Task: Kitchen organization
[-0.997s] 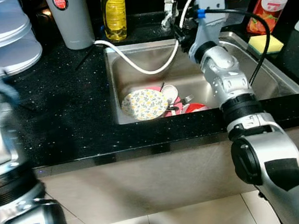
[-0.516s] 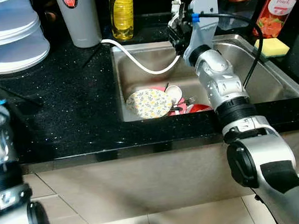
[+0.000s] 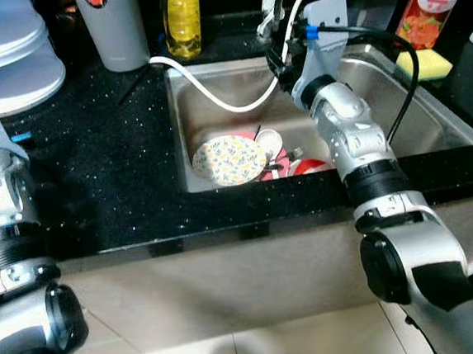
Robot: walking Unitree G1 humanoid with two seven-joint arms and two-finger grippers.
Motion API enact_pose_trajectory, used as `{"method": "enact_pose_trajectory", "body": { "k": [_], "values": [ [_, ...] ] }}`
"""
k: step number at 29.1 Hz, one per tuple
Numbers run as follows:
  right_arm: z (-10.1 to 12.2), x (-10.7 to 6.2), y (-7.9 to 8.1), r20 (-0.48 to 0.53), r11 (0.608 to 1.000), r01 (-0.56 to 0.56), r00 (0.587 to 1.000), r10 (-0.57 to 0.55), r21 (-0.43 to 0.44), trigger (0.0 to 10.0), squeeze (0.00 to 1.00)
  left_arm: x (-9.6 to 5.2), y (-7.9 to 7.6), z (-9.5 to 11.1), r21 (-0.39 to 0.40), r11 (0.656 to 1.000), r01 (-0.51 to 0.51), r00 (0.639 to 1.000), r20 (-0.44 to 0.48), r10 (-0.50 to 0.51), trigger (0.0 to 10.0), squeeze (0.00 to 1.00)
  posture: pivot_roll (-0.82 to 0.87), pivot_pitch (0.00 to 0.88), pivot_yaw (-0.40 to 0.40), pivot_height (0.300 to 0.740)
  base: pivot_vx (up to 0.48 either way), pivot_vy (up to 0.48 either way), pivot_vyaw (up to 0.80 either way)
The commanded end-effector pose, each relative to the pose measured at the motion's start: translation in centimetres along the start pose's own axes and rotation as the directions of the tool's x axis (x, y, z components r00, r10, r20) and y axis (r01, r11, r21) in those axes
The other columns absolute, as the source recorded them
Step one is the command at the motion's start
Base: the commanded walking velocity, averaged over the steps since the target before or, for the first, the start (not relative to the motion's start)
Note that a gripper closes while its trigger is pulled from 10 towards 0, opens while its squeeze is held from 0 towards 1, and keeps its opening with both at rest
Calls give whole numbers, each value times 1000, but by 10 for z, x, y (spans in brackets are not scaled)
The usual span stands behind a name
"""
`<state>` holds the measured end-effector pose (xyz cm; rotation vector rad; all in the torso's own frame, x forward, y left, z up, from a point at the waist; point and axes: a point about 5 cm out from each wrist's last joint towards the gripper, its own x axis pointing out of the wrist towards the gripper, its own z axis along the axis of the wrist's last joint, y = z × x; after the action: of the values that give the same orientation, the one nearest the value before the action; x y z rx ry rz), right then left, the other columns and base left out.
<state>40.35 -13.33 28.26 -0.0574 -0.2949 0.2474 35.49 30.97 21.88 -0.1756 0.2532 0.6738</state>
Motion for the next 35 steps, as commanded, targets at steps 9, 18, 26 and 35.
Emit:
{"method": "enact_pose_trajectory", "body": {
  "k": [9,18,26,35],
  "values": [
    [-6,-7,-5,-30,1000,15,999,-14,15,10000,0,2,-14,-39,-121,992,-24,987,-164,4,0,0,21,140,17,740,0,0,0],
    [-5,-6,0,-31,999,8,999,-7,39,10000,0,-2,-17,-50,-98,993,-59,977,-209,37,0,0,47,134,19,740,0,0,0],
    [-10,-8,2,-43,998,12,999,-9,58,10000,0,-7,-18,-50,-92,994,-65,976,-211,44,0,0,59,127,15,740,0,0,0],
    [-8,-5,7,-33,998,-5,999,7,69,10000,0,-73,-63,-7,38,985,166,963,209,-170,10000,0,77,106,7,740,0,0,0]
  ]
}}
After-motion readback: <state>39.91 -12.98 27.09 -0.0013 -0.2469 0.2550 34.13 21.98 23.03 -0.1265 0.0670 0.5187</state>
